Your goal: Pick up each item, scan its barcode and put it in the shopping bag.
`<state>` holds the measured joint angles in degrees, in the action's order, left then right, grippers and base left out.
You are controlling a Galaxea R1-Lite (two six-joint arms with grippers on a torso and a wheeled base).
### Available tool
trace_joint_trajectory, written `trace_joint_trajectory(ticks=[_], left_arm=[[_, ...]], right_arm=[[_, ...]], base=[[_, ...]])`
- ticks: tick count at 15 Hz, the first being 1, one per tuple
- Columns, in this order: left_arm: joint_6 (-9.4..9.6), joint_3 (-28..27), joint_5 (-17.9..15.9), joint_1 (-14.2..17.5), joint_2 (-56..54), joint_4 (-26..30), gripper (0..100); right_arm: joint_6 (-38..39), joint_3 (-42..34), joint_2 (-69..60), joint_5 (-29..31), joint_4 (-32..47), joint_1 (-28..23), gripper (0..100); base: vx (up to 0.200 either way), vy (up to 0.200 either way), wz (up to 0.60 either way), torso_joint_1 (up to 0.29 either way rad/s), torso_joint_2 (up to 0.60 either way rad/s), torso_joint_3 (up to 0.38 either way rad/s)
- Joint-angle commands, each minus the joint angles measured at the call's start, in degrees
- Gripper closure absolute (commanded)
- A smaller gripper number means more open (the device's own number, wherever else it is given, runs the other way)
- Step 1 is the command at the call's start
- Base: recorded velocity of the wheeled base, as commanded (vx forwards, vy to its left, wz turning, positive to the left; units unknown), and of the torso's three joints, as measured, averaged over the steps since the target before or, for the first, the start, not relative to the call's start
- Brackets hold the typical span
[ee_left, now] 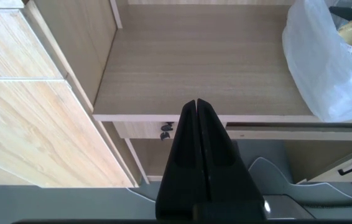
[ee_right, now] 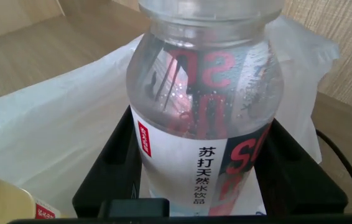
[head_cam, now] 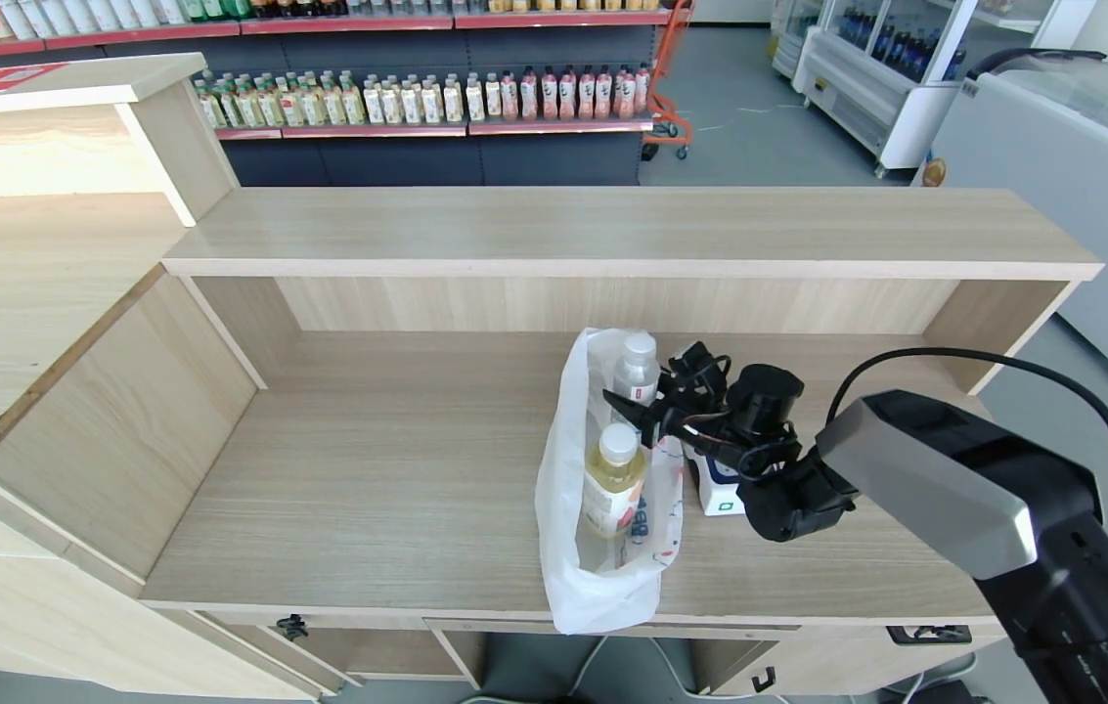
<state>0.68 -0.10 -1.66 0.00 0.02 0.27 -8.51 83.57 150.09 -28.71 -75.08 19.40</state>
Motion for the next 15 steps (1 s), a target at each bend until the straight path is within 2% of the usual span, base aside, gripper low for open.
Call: trace_joint_trajectory(ticks=[1, 11, 12, 15], left_arm=[[0.02, 0.01, -0.01, 0.00, -0.02, 0.00, 100], [0.02, -0.08, -0.01, 0.00, -0.02, 0.00, 100], [0.02, 0.01, -0.01, 0.00, -0.02, 0.00, 100], [0.02, 0.01, -0.01, 0.00, -0.02, 0.00, 100]], right_arm=[[-0.10, 0.19, 0.91, -0.12, -0.06, -0.41, 100], [-0.37, 0.11, 1.96, -0.21, -0.15, -1.03, 100], [-0.37, 0.11, 1.87, -0.21, 0.02, -1.03, 0], [-0.02, 0.28, 0.91, -0.30, -0.24, -1.03, 0]], base=[[0.000, 0.000, 0.00, 0.000, 0.00, 0.000], [0.000, 0.000, 0.00, 0.000, 0.00, 0.000], [0.000, 0.000, 0.00, 0.000, 0.00, 0.000], [0.000, 0.000, 0.00, 0.000, 0.00, 0.000]])
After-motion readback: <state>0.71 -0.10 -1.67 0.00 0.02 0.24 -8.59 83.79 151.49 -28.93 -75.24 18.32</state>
